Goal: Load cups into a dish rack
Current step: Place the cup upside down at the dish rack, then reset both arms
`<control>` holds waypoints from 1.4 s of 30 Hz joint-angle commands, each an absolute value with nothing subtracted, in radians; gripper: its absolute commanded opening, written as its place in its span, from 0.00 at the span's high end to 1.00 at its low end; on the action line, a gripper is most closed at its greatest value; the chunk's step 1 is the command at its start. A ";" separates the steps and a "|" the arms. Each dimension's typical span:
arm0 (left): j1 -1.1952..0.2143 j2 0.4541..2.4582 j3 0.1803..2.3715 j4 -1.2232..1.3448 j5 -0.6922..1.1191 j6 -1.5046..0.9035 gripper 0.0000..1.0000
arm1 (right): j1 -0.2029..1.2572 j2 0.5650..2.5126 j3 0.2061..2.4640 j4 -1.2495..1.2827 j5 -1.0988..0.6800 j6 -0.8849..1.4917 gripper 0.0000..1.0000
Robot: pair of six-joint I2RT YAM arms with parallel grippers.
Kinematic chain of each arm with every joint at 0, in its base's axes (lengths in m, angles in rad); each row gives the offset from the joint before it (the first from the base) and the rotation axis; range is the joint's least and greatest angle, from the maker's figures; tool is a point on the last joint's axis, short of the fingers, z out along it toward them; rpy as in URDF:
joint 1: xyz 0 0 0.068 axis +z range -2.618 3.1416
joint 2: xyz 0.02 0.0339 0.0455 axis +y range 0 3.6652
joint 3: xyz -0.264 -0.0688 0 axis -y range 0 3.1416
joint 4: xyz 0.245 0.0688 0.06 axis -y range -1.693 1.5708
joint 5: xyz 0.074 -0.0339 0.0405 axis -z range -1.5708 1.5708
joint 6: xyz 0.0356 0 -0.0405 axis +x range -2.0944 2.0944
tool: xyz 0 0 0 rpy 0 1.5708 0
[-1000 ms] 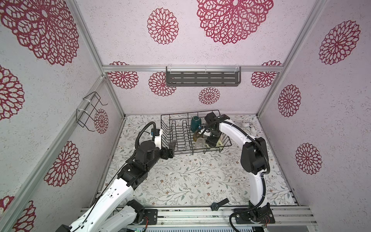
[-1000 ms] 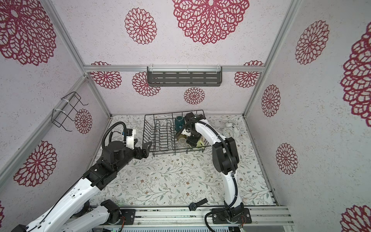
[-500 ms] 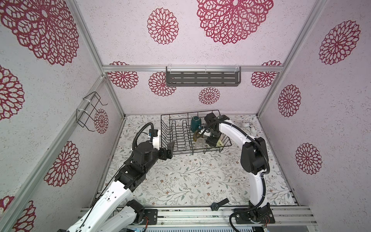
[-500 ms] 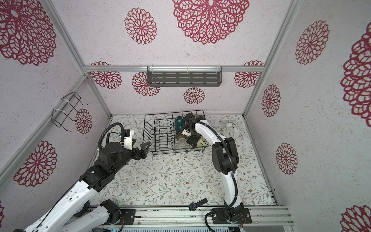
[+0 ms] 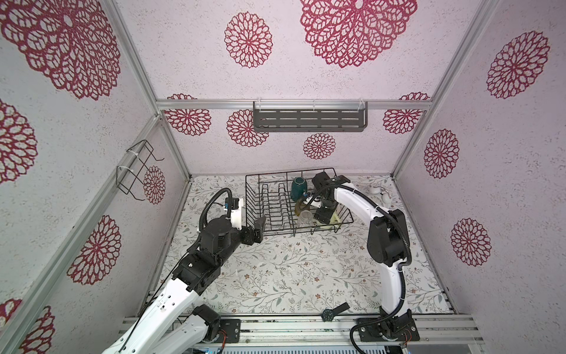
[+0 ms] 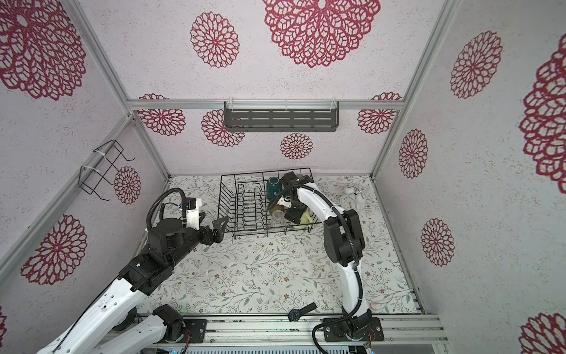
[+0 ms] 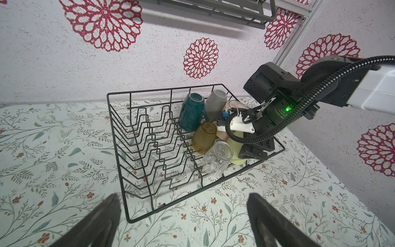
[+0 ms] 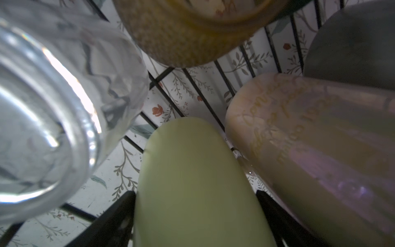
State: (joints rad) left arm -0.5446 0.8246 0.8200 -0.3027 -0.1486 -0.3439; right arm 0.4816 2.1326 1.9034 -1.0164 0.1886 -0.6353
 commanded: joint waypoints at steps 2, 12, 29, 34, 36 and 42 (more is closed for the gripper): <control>-0.536 0.810 0.817 -0.303 -0.155 -0.344 0.04 | 0.487 2.112 1.893 -1.085 0.197 -0.638 0.11; -0.535 0.796 0.815 -0.309 -0.158 -0.339 0.04 | 0.494 2.077 1.930 -1.141 0.140 -0.615 0.16; -0.499 0.802 0.931 -0.562 -0.504 -0.412 0.03 | 0.509 1.812 1.839 -1.055 0.049 -0.484 0.01; -0.422 0.807 0.947 -0.615 -0.530 -0.415 0.03 | 0.509 1.577 1.707 -0.793 0.003 -0.380 0.01; -0.384 0.804 0.938 -0.611 -0.522 -0.421 0.03 | 0.507 1.431 1.555 -0.578 0.060 -0.300 0.01; -0.312 0.751 0.795 -0.424 -0.552 -0.386 0.03 | 0.394 0.996 0.921 0.262 0.201 -0.044 0.01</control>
